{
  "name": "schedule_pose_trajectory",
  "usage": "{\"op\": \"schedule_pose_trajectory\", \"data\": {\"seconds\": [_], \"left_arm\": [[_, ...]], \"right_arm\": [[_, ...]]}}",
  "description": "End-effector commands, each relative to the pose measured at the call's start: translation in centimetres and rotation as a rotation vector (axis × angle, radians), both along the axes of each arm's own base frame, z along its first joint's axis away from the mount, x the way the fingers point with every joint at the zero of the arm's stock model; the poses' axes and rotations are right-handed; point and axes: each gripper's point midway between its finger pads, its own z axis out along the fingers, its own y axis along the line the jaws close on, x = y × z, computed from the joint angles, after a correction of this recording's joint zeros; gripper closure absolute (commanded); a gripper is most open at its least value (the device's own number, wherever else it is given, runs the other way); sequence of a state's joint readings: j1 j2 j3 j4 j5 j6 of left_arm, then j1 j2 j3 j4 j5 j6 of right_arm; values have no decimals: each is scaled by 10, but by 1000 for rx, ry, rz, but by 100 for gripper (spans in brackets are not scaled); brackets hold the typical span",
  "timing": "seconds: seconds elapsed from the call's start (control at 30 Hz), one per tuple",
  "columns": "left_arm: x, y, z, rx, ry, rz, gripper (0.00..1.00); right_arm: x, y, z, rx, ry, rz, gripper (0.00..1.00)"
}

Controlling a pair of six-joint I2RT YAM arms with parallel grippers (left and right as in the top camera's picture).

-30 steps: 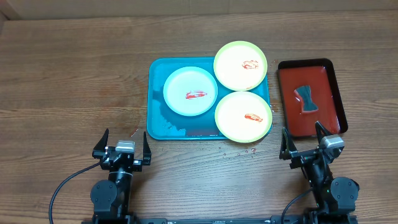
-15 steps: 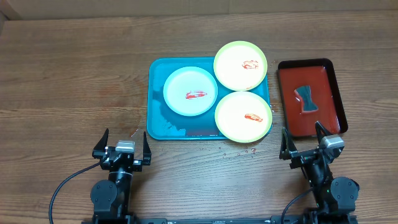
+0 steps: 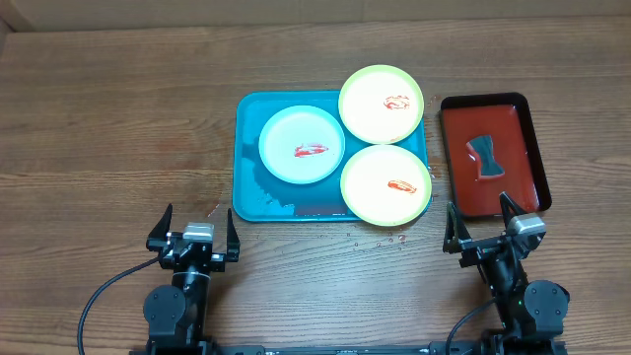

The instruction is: Clean dirty plates on tray and stack at the side

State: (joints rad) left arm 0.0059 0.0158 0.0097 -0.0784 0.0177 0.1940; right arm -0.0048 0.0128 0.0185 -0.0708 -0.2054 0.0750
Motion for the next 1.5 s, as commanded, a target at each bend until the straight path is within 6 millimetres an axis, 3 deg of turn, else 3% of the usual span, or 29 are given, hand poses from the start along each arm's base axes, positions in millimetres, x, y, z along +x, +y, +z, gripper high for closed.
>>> {"op": "schedule_pose_trajectory", "data": {"seconds": [0.0, 1.17, 1.47], "left_arm": [[0, -1, 0, 8, -6, -7, 0], [0, -2, 0, 8, -7, -7, 0], [0, -1, 0, 8, -7, -6, 0]], "right_arm": [[0, 1, -2, 4, -4, 4, 0], [1, -4, -1, 4, -7, -26, 0], [-1, 4, -2, 9, -3, 24, 0]]}}
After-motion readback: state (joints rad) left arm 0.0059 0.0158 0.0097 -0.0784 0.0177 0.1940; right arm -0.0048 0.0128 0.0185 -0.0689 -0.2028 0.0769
